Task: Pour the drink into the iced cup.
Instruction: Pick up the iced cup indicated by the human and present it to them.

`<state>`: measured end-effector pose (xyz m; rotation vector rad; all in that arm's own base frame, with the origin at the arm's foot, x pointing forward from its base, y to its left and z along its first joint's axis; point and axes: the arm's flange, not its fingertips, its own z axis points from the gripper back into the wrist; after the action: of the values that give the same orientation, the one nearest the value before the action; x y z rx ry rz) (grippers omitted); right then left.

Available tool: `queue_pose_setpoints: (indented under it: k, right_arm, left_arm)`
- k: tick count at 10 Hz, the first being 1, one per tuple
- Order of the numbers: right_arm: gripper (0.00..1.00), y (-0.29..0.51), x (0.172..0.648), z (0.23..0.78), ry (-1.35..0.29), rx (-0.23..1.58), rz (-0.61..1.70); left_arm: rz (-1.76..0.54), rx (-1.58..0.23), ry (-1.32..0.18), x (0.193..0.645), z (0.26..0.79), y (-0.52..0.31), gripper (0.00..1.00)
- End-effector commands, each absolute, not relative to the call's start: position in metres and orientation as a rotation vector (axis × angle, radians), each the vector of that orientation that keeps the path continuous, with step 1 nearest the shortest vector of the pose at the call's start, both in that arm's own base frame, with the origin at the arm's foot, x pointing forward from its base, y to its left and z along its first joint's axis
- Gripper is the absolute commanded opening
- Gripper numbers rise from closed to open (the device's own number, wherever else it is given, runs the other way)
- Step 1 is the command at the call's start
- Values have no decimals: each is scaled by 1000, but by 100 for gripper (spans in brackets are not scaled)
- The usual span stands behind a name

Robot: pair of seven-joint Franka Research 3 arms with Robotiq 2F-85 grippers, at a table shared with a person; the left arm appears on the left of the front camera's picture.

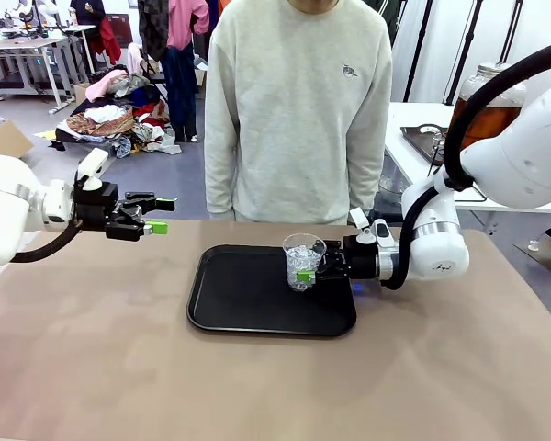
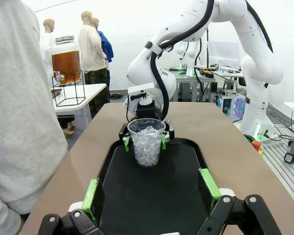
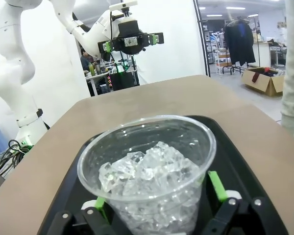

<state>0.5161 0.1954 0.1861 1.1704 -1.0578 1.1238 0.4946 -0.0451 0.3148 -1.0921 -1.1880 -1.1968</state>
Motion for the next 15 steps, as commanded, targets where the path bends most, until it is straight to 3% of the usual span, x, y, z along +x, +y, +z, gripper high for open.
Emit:
queue_pose_setpoints:
  k: [1,8,15]
  right_arm:
    - [80,206,524,189,-1050,1194,1097]
    - [80,203,521,192,-1056,1240,1087]
    - [80,173,542,264,-1036,1288,1113]
  left_arm:
    - [-1198,-1092,-1190,495,316,-45,100]
    - [-1198,-1092,-1190,495,316,-45,100]
    - [-1198,-1092,-1190,495,316,-45,100]
